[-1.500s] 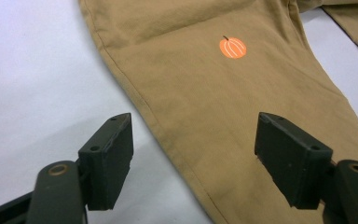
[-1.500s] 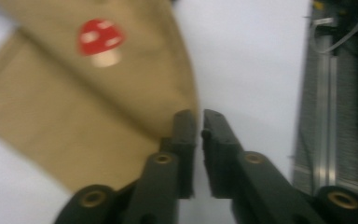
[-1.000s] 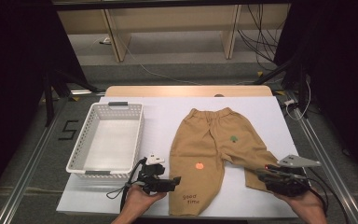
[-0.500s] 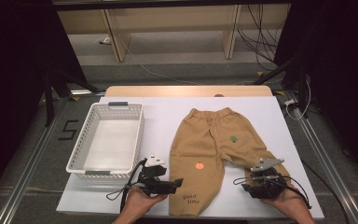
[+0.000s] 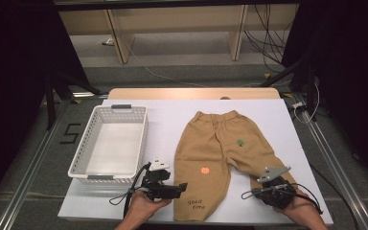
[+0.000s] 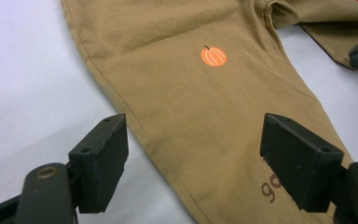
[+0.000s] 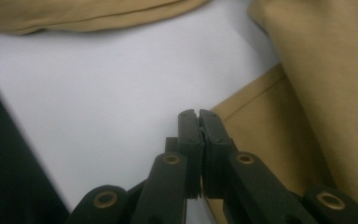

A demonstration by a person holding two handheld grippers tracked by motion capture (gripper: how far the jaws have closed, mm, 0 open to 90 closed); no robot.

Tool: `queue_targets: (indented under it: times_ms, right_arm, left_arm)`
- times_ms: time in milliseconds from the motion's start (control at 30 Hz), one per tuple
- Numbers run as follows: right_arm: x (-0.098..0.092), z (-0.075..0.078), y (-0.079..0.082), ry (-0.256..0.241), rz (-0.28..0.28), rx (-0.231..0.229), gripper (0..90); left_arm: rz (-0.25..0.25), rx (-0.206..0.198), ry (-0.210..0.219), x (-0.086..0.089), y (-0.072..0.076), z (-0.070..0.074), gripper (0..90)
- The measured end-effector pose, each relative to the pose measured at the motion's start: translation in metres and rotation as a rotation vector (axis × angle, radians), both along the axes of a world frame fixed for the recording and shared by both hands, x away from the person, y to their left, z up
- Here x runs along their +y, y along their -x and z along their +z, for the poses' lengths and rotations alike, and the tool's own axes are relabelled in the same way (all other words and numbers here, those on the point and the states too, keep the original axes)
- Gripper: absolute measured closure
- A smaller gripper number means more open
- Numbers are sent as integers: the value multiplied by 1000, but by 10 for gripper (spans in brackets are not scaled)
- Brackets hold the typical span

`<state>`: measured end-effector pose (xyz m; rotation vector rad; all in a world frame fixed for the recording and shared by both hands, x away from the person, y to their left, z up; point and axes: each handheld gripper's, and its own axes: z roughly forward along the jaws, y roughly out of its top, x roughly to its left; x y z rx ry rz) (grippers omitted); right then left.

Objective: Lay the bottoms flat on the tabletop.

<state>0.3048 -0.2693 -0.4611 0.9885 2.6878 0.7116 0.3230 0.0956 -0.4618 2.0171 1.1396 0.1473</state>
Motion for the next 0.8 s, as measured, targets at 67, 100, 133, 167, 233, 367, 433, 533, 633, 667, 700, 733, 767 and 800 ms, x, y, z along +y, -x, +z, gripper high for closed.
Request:
queue_targets:
  times_ms: [67,100,133,167,233,367,433,533,633,667,700,733,767,800]
  right_arm:
    - [1,3,6,-14,45,16,889]
    - [1,5,9,-25,68,25,889]
    - [1,7,12,-35,79,30,889]
    - [1,10,16,-46,82,44,888]
    - [-2,13,19,-65,101,35,887]
    - [-5,18,22,-103,88,24,865]
    - [-8,19,19,-124,53,2,764]
    - [-9,20,13,-145,-12,-22,629]
    - [-3,18,6,-113,-85,-66,572]
    - [-1,17,4,-110,-92,-68,527]
    - [1,16,0,-120,-96,-65,531]
    - [4,15,-2,-122,-100,-67,530]
    - [7,14,-5,-116,-105,-71,531]
    - [10,12,-7,-100,-108,-67,534]
  left_arm:
    - [1,1,-1,0,0,0,233]
    - [0,0,-1,0,0,0,233]
    - [-1,0,-2,0,0,0,233]
    - [0,0,-1,0,0,0,233]
    - [0,0,-2,0,0,0,233]
    - [1,-1,-2,0,0,0,233]
    - [1,-1,-3,0,0,0,233]
    - [0,-2,-3,0,0,0,233]
    - [-1,-1,-5,-1,0,-1,233]
    - [-2,-1,-7,-1,0,-1,234]
    - [-2,-2,-7,-1,1,-1,234]
    - [-2,-3,-7,-1,1,-1,234]
    - [-2,-3,-6,-1,0,-1,233]
    - [-2,-2,-6,-1,0,-1,234]
